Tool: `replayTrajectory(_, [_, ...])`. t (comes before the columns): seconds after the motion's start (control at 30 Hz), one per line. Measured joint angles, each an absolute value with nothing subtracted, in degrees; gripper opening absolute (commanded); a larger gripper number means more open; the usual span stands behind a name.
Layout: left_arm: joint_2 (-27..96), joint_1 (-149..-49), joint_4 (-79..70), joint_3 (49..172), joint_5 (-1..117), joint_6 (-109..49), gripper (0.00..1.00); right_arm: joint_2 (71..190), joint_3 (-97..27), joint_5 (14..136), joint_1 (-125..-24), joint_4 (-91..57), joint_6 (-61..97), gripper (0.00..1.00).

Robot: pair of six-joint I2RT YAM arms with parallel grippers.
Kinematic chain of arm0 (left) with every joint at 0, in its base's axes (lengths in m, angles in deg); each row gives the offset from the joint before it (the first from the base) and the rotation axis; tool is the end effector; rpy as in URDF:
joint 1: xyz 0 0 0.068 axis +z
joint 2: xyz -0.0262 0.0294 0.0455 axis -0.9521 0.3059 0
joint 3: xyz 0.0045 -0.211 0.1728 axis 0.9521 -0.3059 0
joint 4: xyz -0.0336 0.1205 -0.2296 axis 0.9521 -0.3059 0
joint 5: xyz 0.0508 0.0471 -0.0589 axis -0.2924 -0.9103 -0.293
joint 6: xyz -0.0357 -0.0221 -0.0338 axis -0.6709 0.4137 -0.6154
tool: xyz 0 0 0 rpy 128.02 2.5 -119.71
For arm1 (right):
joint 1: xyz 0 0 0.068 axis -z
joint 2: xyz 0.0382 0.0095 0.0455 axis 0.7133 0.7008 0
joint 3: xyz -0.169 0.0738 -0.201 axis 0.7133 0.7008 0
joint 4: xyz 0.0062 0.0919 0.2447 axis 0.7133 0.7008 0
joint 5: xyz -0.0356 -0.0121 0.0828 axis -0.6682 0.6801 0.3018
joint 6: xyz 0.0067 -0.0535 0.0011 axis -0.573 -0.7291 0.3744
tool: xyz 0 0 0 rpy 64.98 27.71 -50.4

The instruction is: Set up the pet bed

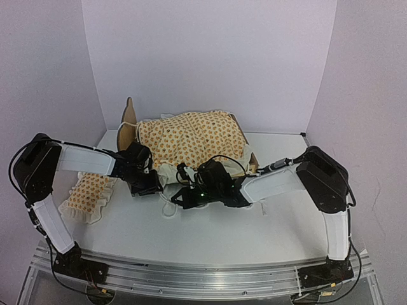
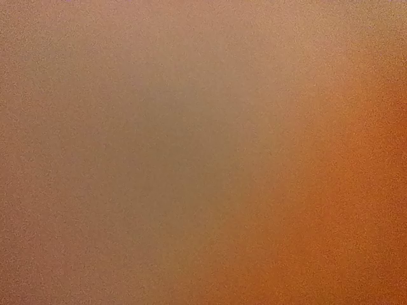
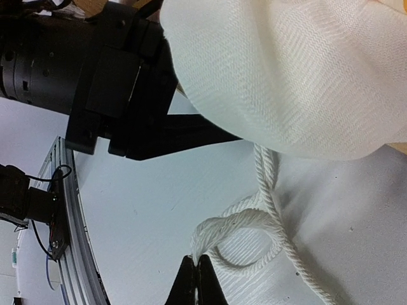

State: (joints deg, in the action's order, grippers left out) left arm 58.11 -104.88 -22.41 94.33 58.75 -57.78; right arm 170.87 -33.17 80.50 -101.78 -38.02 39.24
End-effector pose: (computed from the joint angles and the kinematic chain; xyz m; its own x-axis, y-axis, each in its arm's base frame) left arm 0.2808 -0.1868 0.1569 -0.9390 -0.1383 -0.3149 0.0094 0.9048 -0.4256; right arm 0.2504 0.3902 0.1496 -0.6602 -0.1635 -0.7331 -0.6954 0.5017 0.5144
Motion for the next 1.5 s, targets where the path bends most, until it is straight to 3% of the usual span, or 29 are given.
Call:
replayTrajectory(0.2, [60.88,-104.39,-20.70,95.36,58.48,-56.41,0.27,171.04,-32.53,81.11,-101.78,-40.17,39.89,0.00])
replayTrajectory(0.37, [63.03,-104.33,-18.00,95.94,58.28,-55.82,0.01,171.19,-31.51,81.89,-101.78,-42.16,41.04,0.00])
replayTrajectory(0.4, [63.29,-104.33,-17.83,96.23,58.30,-55.65,0.00,171.30,-31.51,81.96,-101.78,-42.52,41.18,0.00])
replayTrajectory(0.73, [60.83,-101.64,-23.76,97.60,62.14,-51.60,0.00,174.93,-35.14,78.90,-101.78,-42.42,42.03,0.00])
replayTrajectory(1.07, [49.36,-96.84,-27.55,93.73,76.75,-38.56,0.00,181.74,-48.60,76.01,-101.78,-36.22,40.06,0.00])
replayTrajectory(1.27, [50.47,-94.88,-29.32,93.74,84.33,-30.58,0.00,188.03,-55.16,78.11,-101.78,-35.49,38.13,0.00])
replayTrajectory(1.5, [50.89,-94.89,-31.91,93.94,90.17,-22.81,0.00,188.91,-54.10,83.14,-101.71,-38.16,35.30,0.00])
